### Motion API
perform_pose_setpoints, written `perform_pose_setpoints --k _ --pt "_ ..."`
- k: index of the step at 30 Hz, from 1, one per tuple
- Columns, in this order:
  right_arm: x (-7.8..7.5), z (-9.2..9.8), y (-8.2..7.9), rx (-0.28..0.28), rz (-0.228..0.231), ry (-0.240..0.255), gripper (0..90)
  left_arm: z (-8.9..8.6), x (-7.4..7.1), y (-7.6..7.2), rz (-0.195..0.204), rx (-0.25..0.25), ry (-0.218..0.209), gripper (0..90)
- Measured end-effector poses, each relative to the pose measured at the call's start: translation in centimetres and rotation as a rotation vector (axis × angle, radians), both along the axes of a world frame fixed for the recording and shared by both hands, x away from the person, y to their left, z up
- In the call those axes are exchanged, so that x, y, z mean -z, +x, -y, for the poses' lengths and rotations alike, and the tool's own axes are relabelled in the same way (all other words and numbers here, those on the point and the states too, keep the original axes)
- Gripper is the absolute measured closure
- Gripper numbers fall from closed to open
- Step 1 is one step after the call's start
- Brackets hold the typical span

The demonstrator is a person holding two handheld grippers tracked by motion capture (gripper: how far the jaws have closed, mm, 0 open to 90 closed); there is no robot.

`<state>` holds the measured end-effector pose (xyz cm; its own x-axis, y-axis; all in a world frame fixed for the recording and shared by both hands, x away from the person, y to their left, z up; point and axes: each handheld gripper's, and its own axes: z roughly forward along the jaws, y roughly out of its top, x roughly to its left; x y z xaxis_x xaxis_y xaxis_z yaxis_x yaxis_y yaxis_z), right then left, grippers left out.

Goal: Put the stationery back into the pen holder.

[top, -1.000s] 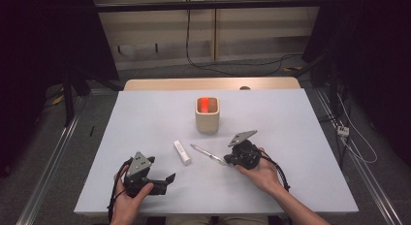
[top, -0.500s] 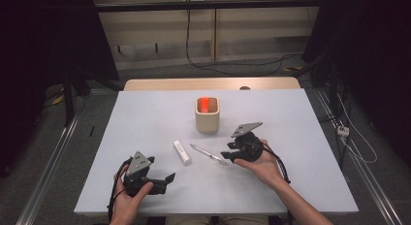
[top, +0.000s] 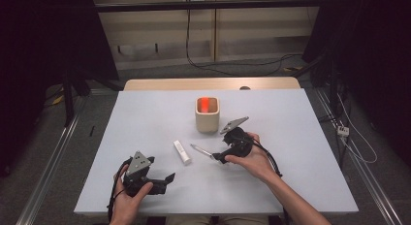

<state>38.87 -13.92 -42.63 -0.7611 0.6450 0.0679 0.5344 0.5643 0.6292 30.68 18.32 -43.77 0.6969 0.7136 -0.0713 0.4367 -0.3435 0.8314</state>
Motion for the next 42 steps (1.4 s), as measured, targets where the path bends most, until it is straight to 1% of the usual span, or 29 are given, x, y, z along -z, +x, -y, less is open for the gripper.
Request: perform_pose_setpoints --k 4,6,7,8,9,12,14,15,16,18,19,21,23,24,26,30,32,34,36,38,40,42 --pt "-0.1 -0.8 0.5 -0.023 -0.008 -0.007 30.8 0.0 0.0 0.0 -0.004 -0.001 0.000 5.8" --pt "0.0 -1.2 0.8 -0.033 -0.016 -0.020 37.2 0.0 0.0 0.0 -0.005 -0.001 -0.001 5.8" --pt "0.0 -1.4 1.0 -0.033 -0.013 -0.023 38.3 -0.1 0.0 0.0 -0.004 0.001 -0.002 5.8" --pt "0.0 -1.6 1.1 -0.036 -0.023 -0.027 39.0 -0.1 0.0 0.0 -0.005 -0.001 -0.003 5.8" --pt "0.0 -1.7 1.2 -0.042 -0.029 -0.037 41.0 -0.1 0.0 0.0 -0.005 -0.001 -0.002 5.8" --pt "-0.1 -2.2 1.5 -0.058 -0.050 -0.044 48.8 -0.2 0.0 0.0 -0.003 -0.003 -0.004 5.8" --pt "-0.1 -2.6 1.6 -0.070 -0.054 -0.059 50.8 -0.2 0.0 0.0 -0.002 -0.001 0.000 5.8" --pt "-0.1 -2.8 1.5 -0.075 -0.064 -0.062 53.7 -0.1 0.0 0.0 -0.004 0.000 0.000 5.8" --pt "0.0 -3.0 1.5 -0.083 -0.062 -0.067 55.7 -0.1 0.0 -0.1 -0.004 -0.001 -0.006 5.8" --pt "0.3 -3.3 1.4 -0.089 -0.062 -0.081 57.6 -0.1 0.0 -0.1 -0.006 0.000 -0.005 5.8" --pt "0.4 -3.4 1.4 -0.088 -0.069 -0.080 59.9 -0.2 -0.1 0.0 -0.004 0.001 -0.005 5.8" --pt "0.5 -3.6 1.4 -0.091 -0.062 -0.067 64.3 -0.2 -0.1 0.0 -0.002 -0.003 -0.004 5.8" --pt "0.6 -3.8 1.4 -0.097 -0.053 -0.068 67.5 -0.3 -0.1 0.0 -0.001 0.000 0.004 5.8" --pt "0.7 -3.9 1.3 -0.094 -0.062 -0.072 69.2 -0.3 -0.1 0.0 -0.003 0.000 0.002 5.8" --pt "0.8 -4.1 1.3 -0.099 -0.064 -0.081 70.5 -0.3 -0.1 0.0 -0.001 -0.002 -0.005 5.8" --pt "1.0 -4.3 1.3 -0.107 -0.062 -0.080 74.4 -0.2 0.0 0.0 0.000 -0.001 -0.006 5.8" --pt "1.1 -4.5 1.2 -0.098 -0.065 -0.090 75.3 -0.2 -0.1 0.0 -0.001 0.000 -0.005 5.8" --pt "1.3 -4.6 1.3 -0.100 -0.060 -0.095 76.2 -0.3 -0.1 0.0 -0.001 -0.002 -0.002 5.8" --pt "1.3 -4.6 1.2 -0.088 -0.056 -0.097 78.1 -0.3 -0.1 0.0 -0.002 -0.001 0.003 5.8" --pt "1.3 -4.8 1.0 -0.081 -0.052 -0.107 79.7 -0.3 -0.1 0.0 -0.002 -0.006 -0.005 5.8" --pt "1.3 -4.9 0.9 -0.072 -0.041 -0.118 80.2 -0.3 -0.1 0.0 -0.002 -0.007 -0.005 5.8" --pt "1.2 -5.0 0.8 -0.070 -0.041 -0.122 80.3 -0.3 -0.1 0.0 -0.001 -0.004 -0.004 5.8"
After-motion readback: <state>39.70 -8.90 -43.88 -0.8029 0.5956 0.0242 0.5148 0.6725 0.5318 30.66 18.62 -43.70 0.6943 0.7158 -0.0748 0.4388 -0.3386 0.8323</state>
